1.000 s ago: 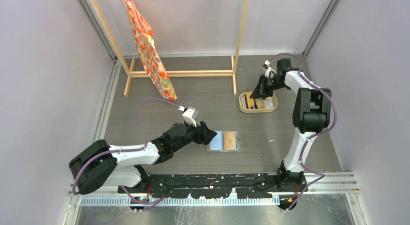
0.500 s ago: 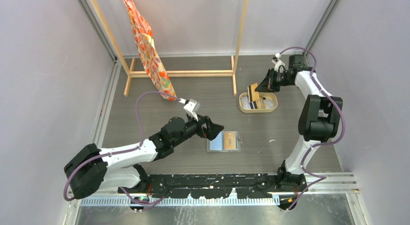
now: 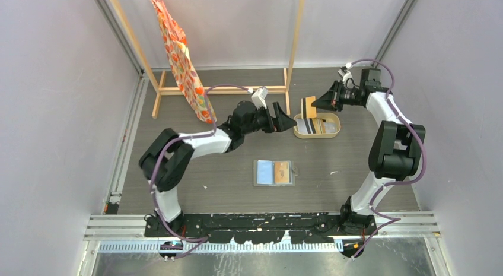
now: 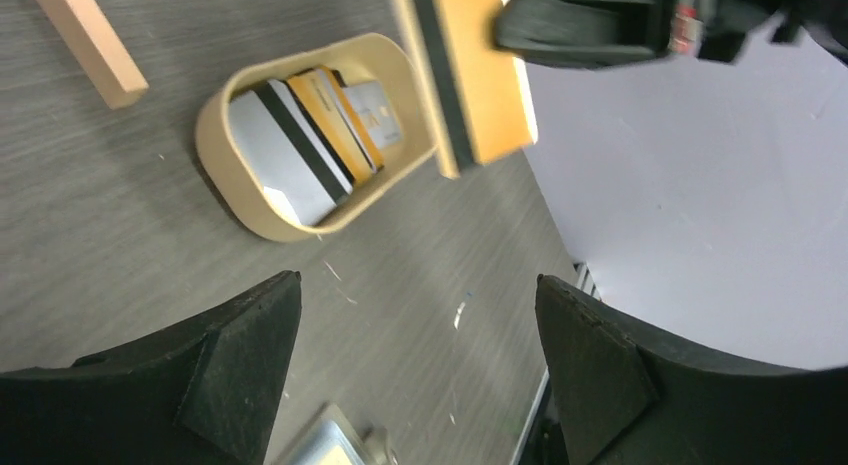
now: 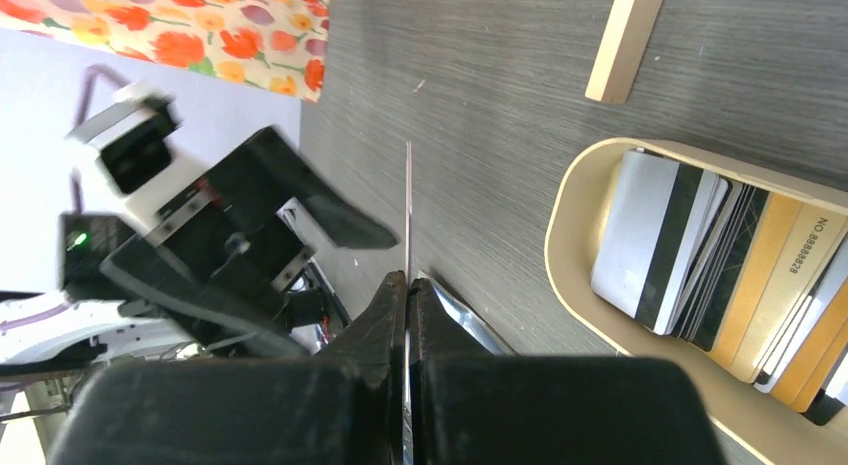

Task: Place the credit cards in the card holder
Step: Pick up the credit card from the storage box.

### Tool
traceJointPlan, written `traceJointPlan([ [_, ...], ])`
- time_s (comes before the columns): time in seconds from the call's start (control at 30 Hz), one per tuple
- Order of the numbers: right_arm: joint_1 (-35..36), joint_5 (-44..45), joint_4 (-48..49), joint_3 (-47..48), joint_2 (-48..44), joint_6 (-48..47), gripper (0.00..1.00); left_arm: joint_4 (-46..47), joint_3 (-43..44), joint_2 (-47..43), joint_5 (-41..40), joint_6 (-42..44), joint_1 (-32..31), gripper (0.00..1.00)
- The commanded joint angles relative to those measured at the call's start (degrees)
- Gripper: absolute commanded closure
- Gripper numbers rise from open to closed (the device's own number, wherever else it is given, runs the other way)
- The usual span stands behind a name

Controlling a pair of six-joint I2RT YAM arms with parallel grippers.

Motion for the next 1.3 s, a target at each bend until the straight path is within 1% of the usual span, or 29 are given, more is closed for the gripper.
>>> traceJointPlan([
  [0.0, -1.2, -4.3, 3.7, 0.0, -2.9, 3.4, 0.97, 0.9, 8.4, 6.8, 7.0, -5.7, 2.9, 0.13],
  [0.1, -1.7, -5.0, 3.8, 0.0, -2.2, 3.8, 0.97, 2.0, 12.8, 11.8, 10.9, -6.8, 4.3, 0.2],
  [0.17, -2.0, -5.2, 3.8, 0.0, -1.9, 3.9, 0.97, 4.5, 14.5, 14.2, 12.8, -8.0, 4.8, 0.23],
  [0.27, -2.3, -5.7, 3.9, -0.1, -1.2, 4.0, 0.97, 10.0, 15.8, 18.1, 15.0, -10.9, 5.2, 0.29],
  [0.37, -2.5, -5.5, 3.8, -0.2, -0.4, 3.8, 0.97, 17.4, 16.7, 22.4, 17.5, -15.4, 5.3, 0.35],
  [0.47, -2.5, -4.6, 3.3, -0.2, 0.7, 3.0, 0.97, 26.3, 17.2, 25.5, 19.9, -21.3, 6.2, 0.36],
  [0.57, -2.5, -4.0, 2.3, 0.0, 2.2, 2.0, 0.97, 29.7, 15.7, 26.5, 20.1, -23.2, 6.5, 0.36],
  [0.73, -2.5, -3.0, 1.7, -0.2, 3.2, 1.2, 0.97, 31.2, 15.0, 27.4, 20.0, -23.3, 6.4, 0.37],
  [0.93, -2.5, -1.9, 0.8, -0.2, 4.4, 0.2, 0.97, 33.0, 17.1, 30.4, 20.7, -25.3, 6.4, 0.39],
  [1.1, -2.4, -1.5, 0.2, -0.1, 5.2, -0.5, 0.96, 31.3, 18.6, 30.8, 20.7, -24.8, 6.4, 0.41],
  [1.27, -2.0, -1.2, -0.2, 0.0, 5.7, -1.0, 0.96, 29.0, 21.9, 32.9, 22.0, -25.0, 5.4, 0.49],
])
